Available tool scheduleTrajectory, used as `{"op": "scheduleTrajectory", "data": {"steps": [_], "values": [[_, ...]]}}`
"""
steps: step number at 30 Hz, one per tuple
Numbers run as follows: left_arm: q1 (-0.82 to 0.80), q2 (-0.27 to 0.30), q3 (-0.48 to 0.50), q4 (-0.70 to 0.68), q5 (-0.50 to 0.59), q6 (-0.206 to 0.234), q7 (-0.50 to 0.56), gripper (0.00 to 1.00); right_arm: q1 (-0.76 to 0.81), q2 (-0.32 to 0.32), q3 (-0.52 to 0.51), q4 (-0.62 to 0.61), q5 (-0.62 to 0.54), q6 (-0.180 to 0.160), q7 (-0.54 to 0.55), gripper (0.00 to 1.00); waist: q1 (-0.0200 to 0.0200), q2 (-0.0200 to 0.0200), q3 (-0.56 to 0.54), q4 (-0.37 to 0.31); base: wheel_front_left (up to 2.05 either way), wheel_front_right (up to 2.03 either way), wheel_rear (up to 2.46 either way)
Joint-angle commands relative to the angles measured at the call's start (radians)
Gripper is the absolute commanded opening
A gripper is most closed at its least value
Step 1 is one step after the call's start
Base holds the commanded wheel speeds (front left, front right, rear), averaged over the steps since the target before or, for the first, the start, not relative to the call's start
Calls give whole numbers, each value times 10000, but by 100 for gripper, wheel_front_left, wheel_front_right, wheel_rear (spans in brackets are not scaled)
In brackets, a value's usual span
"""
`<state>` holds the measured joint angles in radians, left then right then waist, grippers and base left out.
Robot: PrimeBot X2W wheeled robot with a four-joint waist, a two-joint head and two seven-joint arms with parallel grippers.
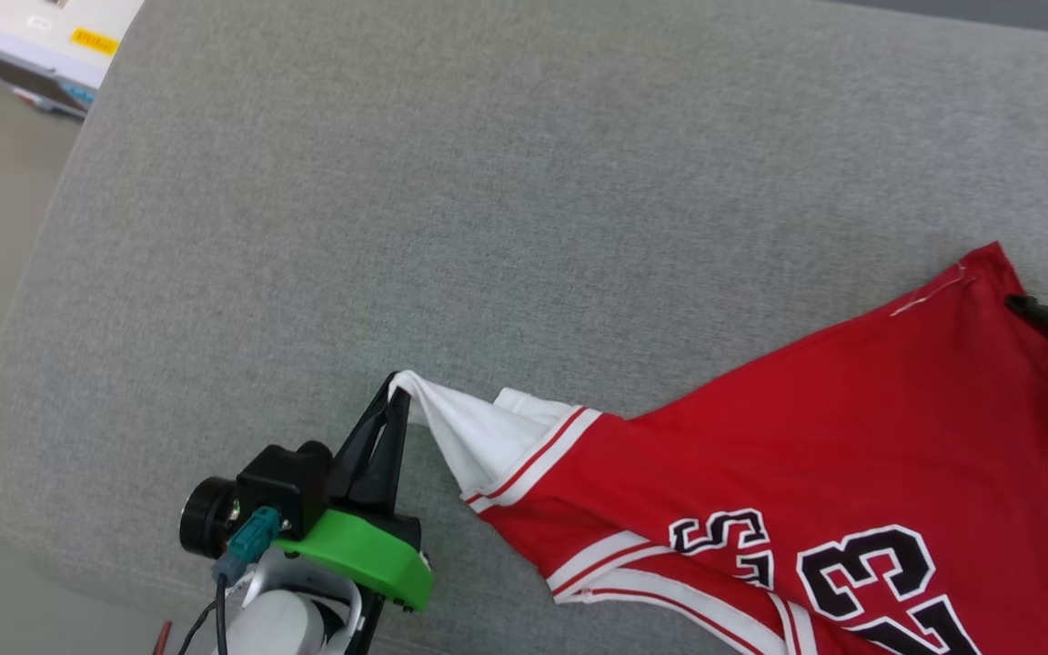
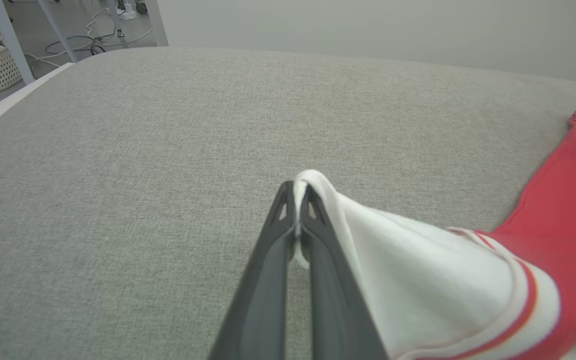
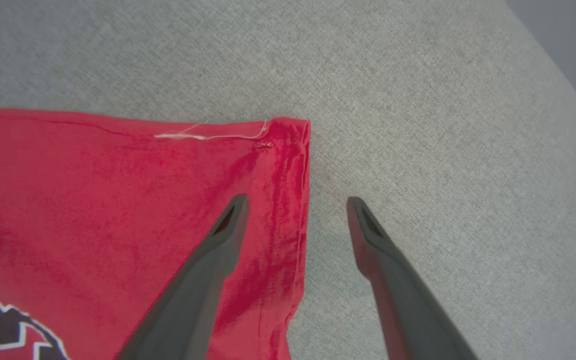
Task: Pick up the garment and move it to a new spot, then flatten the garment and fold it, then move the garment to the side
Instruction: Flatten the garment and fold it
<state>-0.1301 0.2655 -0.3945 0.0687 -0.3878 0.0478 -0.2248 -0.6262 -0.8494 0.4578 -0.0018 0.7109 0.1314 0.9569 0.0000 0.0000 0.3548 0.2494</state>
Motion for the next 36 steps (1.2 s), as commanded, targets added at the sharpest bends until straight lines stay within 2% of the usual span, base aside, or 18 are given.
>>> {"op": "scheduleTrajectory", "data": {"steps": [1, 7, 13, 14, 15, 16, 19, 21, 23, 31, 36], "values": [[-249, -108, -32, 4, 128, -53, -100, 0, -311, 106, 281, 365, -84, -7, -30, 100, 0, 0, 541, 477, 0, 0, 0], [-509, -293, -105, 157, 174, -128, -221, 0, -662, 12, 1646, 1672, -362, -7, -367, 100, 0, 0, 913, 732, 0, 0, 0], [-505, -360, -54, 335, 178, -134, -295, 0, -186, -261, 2612, 2322, 420, -7, -513, 100, 0, 0, 878, 753, 0, 0, 0], [-485, -354, -31, 357, 174, -129, -302, 0, -141, -300, 2677, 2351, 539, -7, -552, 93, 0, 0, 845, 725, 0, 0, 0], [-454, -340, 3, 382, 165, -121, -310, 0, -123, -329, 2725, 2360, 654, -7, -659, 13, 0, 0, 801, 680, 0, 0, 0], [-429, -330, 31, 399, 157, -114, -316, 0, -130, -342, 2730, 2355, 740, -7, -787, 0, 0, 0, 771, 647, 0, 0, 0], [-353, -272, 112, 464, 144, -109, -330, 0, -268, -308, 2652, 2344, 874, -7, -1415, 0, 0, 0, 560, 493, 0, 0, 0], [-265, -72, 205, 481, 242, -99, -346, 0, -588, -34, 2255, 2253, 759, -7, -3196, 0, 0, 0, -105, 125, 0, 0, 0], [-233, 45, 238, 396, 317, -54, -348, 0, -571, 30, 2189, 2196, 697, -7, -3737, 0, 0, 0, -432, -16, 0, 0, 0], [-525, 577, 477, -481, 365, -34, -44, 0, -250, -81, 1411, 1570, 794, -7, -5255, 0, 0, 0, -1366, -565, 0, 0, 0], [-1504, 1034, 703, -1307, 481, -150, 427, 0, -115, -10, 406, 983, 788, -7, -5912, 0, 0, 0, -1634, -939, 0, 0, 0]]}}
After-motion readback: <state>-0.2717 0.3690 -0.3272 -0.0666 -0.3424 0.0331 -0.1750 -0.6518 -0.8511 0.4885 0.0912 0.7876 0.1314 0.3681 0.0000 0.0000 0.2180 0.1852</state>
